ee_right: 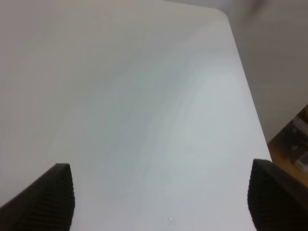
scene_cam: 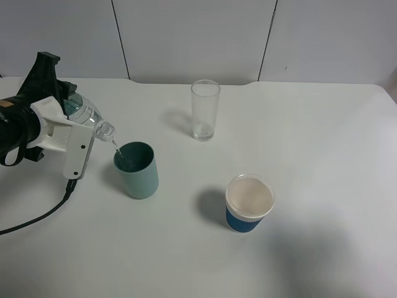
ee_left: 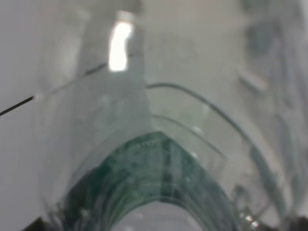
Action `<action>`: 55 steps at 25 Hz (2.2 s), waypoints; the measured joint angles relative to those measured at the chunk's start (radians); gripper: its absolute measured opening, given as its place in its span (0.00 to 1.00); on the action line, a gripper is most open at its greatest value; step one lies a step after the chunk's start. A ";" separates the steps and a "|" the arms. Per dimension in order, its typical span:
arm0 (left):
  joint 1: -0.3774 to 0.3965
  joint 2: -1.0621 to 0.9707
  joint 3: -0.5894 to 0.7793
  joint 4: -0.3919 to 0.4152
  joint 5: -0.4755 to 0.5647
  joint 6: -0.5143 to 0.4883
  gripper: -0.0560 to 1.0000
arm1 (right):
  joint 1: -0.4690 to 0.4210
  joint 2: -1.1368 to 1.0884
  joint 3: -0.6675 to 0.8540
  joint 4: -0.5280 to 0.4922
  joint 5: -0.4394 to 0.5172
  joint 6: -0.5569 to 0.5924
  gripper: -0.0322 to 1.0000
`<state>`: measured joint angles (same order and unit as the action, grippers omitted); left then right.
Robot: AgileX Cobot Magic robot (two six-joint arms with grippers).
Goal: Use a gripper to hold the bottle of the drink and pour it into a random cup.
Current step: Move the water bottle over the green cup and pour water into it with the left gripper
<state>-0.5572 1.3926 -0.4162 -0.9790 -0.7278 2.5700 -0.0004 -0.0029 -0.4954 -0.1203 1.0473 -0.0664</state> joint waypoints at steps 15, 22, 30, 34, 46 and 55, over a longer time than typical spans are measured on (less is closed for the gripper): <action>0.000 0.000 -0.001 0.015 0.000 0.000 0.52 | 0.000 0.000 0.000 0.000 0.000 0.000 0.75; 0.000 0.000 -0.001 0.028 0.000 0.000 0.52 | 0.000 0.000 0.000 0.000 0.000 0.000 0.75; 0.000 0.000 -0.001 0.034 0.000 0.000 0.52 | 0.000 0.000 0.000 0.000 0.000 0.000 0.75; 0.000 0.000 -0.015 0.008 0.000 0.000 0.52 | 0.000 0.000 0.000 0.000 0.000 0.000 0.75; 0.000 0.000 -0.023 -0.022 0.010 0.004 0.52 | 0.000 0.000 0.000 0.000 0.000 0.000 0.75; 0.000 0.000 -0.023 -0.011 0.010 0.007 0.52 | 0.000 0.000 0.000 0.000 0.000 0.000 0.75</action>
<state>-0.5572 1.3926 -0.4394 -0.9898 -0.7182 2.5772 -0.0004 -0.0029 -0.4954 -0.1203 1.0473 -0.0664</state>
